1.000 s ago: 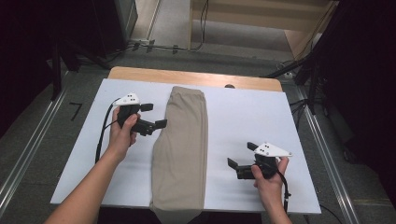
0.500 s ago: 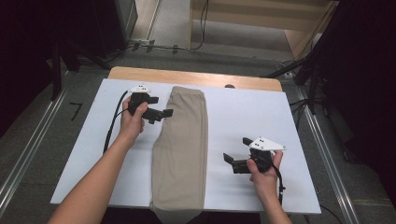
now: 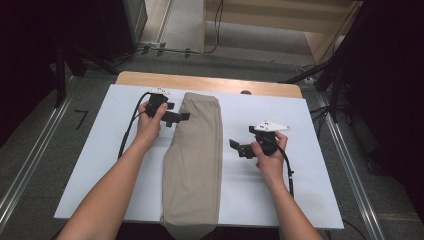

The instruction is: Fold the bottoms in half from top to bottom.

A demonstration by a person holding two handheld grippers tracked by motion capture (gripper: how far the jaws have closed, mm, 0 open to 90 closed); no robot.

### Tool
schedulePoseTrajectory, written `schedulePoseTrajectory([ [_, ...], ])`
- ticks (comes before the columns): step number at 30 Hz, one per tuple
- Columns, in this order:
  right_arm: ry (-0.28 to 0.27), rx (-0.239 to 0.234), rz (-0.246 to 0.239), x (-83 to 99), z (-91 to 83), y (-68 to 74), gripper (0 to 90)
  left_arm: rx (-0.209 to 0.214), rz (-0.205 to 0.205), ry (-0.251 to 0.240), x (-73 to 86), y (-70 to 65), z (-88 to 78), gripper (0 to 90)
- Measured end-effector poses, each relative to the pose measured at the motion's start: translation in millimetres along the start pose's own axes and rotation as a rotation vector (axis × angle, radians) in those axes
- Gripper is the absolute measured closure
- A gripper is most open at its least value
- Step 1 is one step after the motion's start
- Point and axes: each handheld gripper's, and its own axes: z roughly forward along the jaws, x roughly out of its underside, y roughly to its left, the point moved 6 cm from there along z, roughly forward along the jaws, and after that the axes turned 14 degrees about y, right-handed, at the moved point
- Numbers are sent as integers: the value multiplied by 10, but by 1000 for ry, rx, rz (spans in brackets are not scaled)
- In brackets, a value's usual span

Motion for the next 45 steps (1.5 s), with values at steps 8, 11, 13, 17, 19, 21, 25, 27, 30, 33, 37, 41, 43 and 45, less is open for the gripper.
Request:
schedulePoseTrajectory([
  [8, 38, 9, 37, -365, 334, -184, 108, -49, -96, 10, -32, 185, 55, 219],
  [11, 57, 7, 92, -498, 471, -278, 163, -71, -118, 19, -37, 236, 77, 249],
  [13, 87, 17, 111, -571, 591, -321, 238, -77, -120, 37, -36, 261, 103, 274],
  [17, 145, 13, 149, -675, 846, -382, 283, -96, -141, 57, -49, 304, 177, 313],
  [19, 151, 40, 155, -717, 938, -404, 301, -99, -150, 55, -65, 313, 203, 314],
  [21, 164, 66, 146, -757, 1025, -422, 311, -104, -152, 59, -82, 321, 217, 317],
  [25, 172, 105, 175, -821, 1147, -525, 329, -123, -145, 69, -132, 364, 257, 317],
  [27, 168, 103, 209, -835, 1189, -564, 347, -130, -147, 90, -132, 385, 293, 318],
  [30, 164, 108, 200, -855, 1261, -578, 368, -134, -146, 86, -152, 398, 325, 321],
  [33, 157, 127, 166, -883, 1314, -545, 371, -147, -142, 89, -176, 418, 340, 350],
  [37, 171, 148, 118, -917, 1366, -465, 533, -126, -175, 84, -174, 430, 339, 533],
  [41, 182, 94, 93, -914, 1381, -389, 769, -184, -74, 88, -155, 353, 295, 683],
  [43, 189, 46, 124, -895, 1361, -394, 839, -163, -64, 53, -152, 311, 236, 771],
  [45, 162, 14, 146, -893, 1315, -389, 855, -138, -57, 22, -147, 277, 167, 863],
])
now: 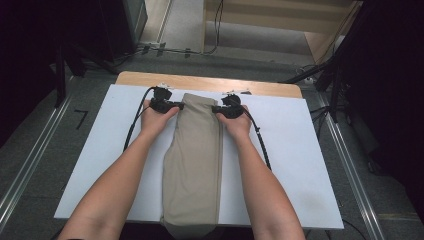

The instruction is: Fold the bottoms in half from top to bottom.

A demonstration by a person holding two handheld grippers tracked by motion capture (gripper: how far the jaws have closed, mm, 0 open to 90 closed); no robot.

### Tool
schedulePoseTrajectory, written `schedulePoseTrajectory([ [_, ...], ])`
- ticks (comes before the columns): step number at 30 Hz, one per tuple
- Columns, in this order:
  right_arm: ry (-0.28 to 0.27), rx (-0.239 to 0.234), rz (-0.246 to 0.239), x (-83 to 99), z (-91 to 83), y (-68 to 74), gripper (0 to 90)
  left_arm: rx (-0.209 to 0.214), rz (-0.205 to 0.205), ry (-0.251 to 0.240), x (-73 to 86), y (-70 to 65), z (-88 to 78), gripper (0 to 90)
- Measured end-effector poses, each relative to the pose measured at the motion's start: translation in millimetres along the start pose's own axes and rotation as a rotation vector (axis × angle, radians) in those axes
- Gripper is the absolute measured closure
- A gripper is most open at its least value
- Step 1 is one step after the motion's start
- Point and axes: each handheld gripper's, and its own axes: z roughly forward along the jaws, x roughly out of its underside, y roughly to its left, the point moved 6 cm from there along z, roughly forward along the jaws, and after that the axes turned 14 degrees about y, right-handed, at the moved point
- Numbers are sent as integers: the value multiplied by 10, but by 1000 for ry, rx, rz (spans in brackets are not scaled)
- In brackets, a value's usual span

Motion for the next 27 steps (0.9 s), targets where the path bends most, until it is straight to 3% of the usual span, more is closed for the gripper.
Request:
schedulePoseTrajectory([
  [2, -38, -33, -25, 2, -68, 56, 860, 18, 15, -15, 13, -28, -75, 898],
  [6, -100, -40, -131, 44, -228, 194, 863, 39, 45, -60, 34, -96, -232, 900],
  [11, -160, -42, -151, 153, -459, 254, 865, 72, 97, -119, 68, -256, -437, 900],
  [15, -183, -47, -175, 249, -607, 312, 865, 58, 117, -118, 131, -346, -519, 900],
  [17, -166, -28, -183, 284, -624, 318, 865, 75, 60, -95, 149, -328, -477, 896],
  [19, -150, -14, -160, 297, -618, 289, 865, 86, 17, -89, 138, -292, -396, 719],
  [20, -146, -12, -143, 296, -606, 255, 865, 70, 15, -84, 129, -275, -358, 641],
  [23, -149, -18, -103, 288, -567, 180, 865, 49, -11, -58, 69, -218, -170, 531],
  [27, -140, -10, -83, 295, -482, 100, 865, -11, 1, 3, -56, -173, 98, 463],
])
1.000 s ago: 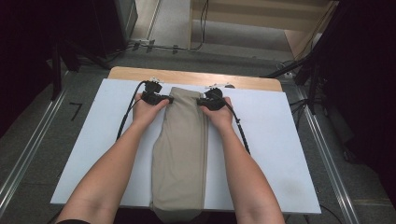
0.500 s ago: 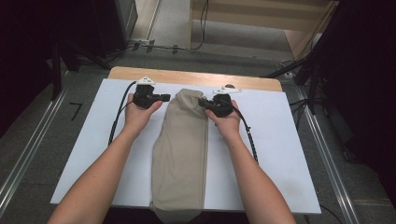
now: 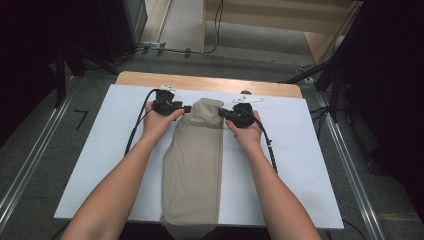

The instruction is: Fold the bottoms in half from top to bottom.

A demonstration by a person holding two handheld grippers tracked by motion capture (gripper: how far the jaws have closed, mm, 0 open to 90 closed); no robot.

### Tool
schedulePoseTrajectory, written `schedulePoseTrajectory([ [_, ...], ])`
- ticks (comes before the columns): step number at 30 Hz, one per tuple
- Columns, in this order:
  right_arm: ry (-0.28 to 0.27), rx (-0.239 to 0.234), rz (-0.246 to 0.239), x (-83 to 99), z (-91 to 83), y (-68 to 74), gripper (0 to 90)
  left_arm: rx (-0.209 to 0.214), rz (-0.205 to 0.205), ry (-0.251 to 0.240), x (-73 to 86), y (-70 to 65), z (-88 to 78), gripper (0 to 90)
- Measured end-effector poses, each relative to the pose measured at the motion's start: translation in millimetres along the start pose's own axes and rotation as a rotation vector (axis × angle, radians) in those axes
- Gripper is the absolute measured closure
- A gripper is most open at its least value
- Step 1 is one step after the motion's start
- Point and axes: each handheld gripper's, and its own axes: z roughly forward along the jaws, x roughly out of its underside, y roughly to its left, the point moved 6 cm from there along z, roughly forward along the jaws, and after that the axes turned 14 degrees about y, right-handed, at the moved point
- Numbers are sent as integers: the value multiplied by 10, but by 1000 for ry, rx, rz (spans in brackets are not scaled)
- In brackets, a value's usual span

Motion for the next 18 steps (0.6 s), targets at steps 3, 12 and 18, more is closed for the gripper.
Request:
schedulePoseTrajectory([
  [3, -5, -7, 17, -2, 34, -35, 865, -19, 17, 34, -119, 0, 150, 443],
  [12, 2, -15, 9, 5, 87, -69, 864, -63, 39, 124, -131, -87, 308, 677],
  [18, -16, -8, -9, -48, 45, 61, 864, -27, 27, 35, -128, -99, 105, 873],
])
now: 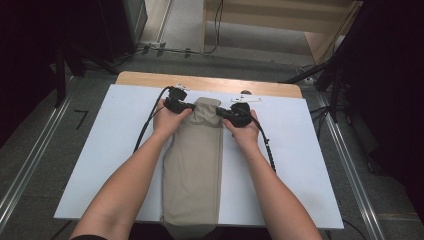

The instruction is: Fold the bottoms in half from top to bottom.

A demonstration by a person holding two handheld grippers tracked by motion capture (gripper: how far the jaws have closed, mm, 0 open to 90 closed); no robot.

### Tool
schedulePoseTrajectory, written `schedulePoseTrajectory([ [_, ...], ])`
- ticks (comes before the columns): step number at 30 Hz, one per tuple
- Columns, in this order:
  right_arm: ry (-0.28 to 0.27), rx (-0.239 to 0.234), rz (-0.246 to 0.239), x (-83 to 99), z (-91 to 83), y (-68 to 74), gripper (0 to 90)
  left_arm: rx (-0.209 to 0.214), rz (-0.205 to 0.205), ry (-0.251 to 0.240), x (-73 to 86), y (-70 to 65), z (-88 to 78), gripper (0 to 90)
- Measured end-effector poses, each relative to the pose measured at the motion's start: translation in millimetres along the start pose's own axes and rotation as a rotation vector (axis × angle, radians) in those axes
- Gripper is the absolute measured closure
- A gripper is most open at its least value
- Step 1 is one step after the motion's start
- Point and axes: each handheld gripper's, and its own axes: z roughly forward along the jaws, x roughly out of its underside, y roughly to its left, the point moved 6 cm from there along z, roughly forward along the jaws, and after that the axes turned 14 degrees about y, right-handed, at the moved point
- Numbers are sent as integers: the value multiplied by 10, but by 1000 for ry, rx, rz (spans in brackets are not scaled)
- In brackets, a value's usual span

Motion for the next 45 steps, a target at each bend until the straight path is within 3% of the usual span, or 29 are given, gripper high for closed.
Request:
schedulePoseTrajectory([
  [3, -10, 13, -53, -41, -101, 103, 865, 39, -13, -88, 24, 8, -224, 876],
  [8, -69, -10, -85, -62, -300, 263, 864, 61, 47, -160, 200, -72, -569, 878],
  [12, -96, -4, -139, 8, -428, 443, 864, 102, 72, -214, 437, -198, -830, 878],
  [14, -102, 11, -185, 74, -493, 555, 864, 107, 91, -230, 553, -264, -927, 879],
  [19, -117, 2, -241, 258, -659, 775, 864, 129, 122, -272, 878, -463, -1118, 879],
  [23, -132, -12, -276, 436, -814, 924, 864, 149, 140, -281, 1137, -624, -1195, 879],
  [25, -129, 6, -328, 551, -876, 1013, 864, 149, 169, -276, 1292, -740, -1242, 879],
  [27, -133, -15, -352, 677, -928, 1100, 864, 147, 198, -274, 1434, -849, -1292, 879],
  [30, -133, -40, -357, 895, -999, 1206, 864, 148, 236, -271, 1651, -999, -1367, 879],
  [32, -128, -60, -359, 1061, -1035, 1273, 864, 177, 237, -281, 1827, -1099, -1426, 879],
  [34, -117, -81, -374, 1243, -1062, 1350, 864, 167, 258, -269, 2013, -1207, -1473, 880],
  [35, -112, -90, -378, 1311, -1067, 1380, 864, 187, 261, -271, 2120, -1281, -1505, 880],
  [36, -97, -99, -384, 1414, -1067, 1428, 864, 207, 259, -264, 2197, -1342, -1517, 880],
  [38, -70, -103, -398, 1544, -1074, 1510, 864, 187, 298, -223, 2342, -1470, -1503, 881],
  [42, -48, -117, -408, 1713, -1154, 1624, 864, 187, 334, -181, 2562, -1653, -1543, 881],
  [44, -48, -134, -408, 1781, -1221, 1673, 864, 175, 349, -181, 2621, -1682, -1610, 880],
  [45, -48, -137, -408, 1806, -1249, 1694, 864, 189, 340, -193, 2650, -1692, -1671, 880],
])
